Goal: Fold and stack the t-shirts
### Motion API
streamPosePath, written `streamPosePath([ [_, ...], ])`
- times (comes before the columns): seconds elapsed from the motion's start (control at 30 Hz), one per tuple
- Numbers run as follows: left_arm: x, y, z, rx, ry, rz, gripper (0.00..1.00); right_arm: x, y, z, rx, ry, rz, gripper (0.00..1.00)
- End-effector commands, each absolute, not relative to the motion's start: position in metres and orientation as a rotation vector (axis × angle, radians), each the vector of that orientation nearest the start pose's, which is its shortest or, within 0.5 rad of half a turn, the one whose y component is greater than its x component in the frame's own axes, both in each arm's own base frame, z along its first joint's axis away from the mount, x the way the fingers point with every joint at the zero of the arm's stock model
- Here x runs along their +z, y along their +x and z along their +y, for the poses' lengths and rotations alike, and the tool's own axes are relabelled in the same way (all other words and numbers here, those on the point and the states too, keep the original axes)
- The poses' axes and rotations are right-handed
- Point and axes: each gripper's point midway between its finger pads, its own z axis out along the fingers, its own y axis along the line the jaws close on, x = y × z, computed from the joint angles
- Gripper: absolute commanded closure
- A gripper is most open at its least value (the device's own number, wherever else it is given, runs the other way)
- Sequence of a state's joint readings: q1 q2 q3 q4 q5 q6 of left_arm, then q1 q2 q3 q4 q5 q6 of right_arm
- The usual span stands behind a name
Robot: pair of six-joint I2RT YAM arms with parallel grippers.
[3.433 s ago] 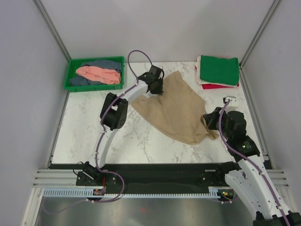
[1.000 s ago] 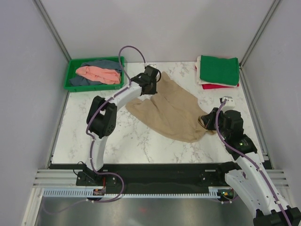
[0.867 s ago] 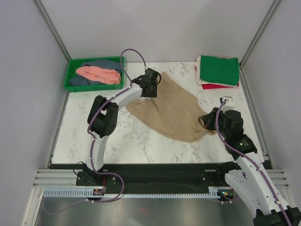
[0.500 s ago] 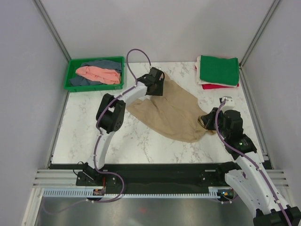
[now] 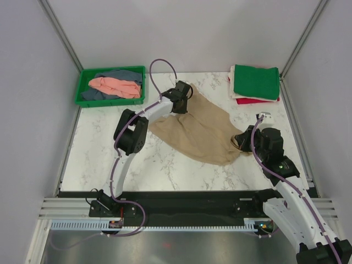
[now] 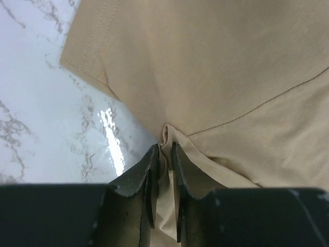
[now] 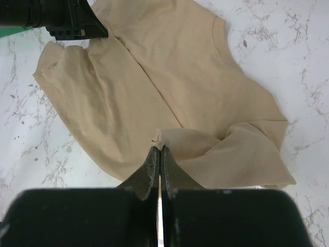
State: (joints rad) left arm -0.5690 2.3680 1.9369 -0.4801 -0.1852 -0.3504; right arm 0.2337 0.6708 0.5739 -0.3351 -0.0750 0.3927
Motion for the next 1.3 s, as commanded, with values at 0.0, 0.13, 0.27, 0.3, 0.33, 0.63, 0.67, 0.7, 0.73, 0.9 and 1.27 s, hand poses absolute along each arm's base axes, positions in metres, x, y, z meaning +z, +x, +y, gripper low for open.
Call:
streamPosePath([
  [0.0,0.073,0.501,-0.280,-0.116,0.158,2.383,0.77,0.182,0.262,0.094,0.483,0.093,1.995,1.00],
  [0.13,0.093,0.496,-0.272,-0.099,0.138,2.352,0.79,0.182,0.262,0.094,0.484,0.093,1.993,1.00],
  [0.27,0.106,0.491,-0.264,-0.083,0.121,2.334,0.85,0.183,0.262,0.093,0.481,0.096,1.991,1.00],
  [0.3,0.104,0.489,-0.262,-0.076,0.119,2.340,0.86,0.182,0.262,0.093,0.482,0.097,1.993,1.00],
  [0.33,0.107,0.488,-0.261,-0.076,0.110,2.335,0.89,0.182,0.262,0.093,0.481,0.096,1.993,1.00],
  [0.63,0.152,0.475,-0.249,-0.087,0.102,2.279,0.84,0.181,0.263,0.093,0.479,0.094,1.997,1.00],
  [0.67,0.156,0.474,-0.248,-0.087,0.107,2.275,0.79,0.181,0.263,0.093,0.477,0.095,1.997,1.00],
  [0.7,0.162,0.472,-0.247,-0.086,0.108,2.265,0.74,0.181,0.263,0.093,0.478,0.097,1.997,1.00],
  [0.73,0.161,0.471,-0.244,-0.070,0.110,2.269,0.71,0.182,0.262,0.094,0.481,0.094,1.998,1.00],
  [0.9,0.135,0.456,-0.236,-0.050,0.100,2.333,0.74,0.182,0.262,0.092,0.476,0.098,1.992,1.00],
  [1.27,0.088,0.469,-0.237,-0.042,0.105,2.392,0.45,0.182,0.262,0.094,0.487,0.093,1.995,1.00],
])
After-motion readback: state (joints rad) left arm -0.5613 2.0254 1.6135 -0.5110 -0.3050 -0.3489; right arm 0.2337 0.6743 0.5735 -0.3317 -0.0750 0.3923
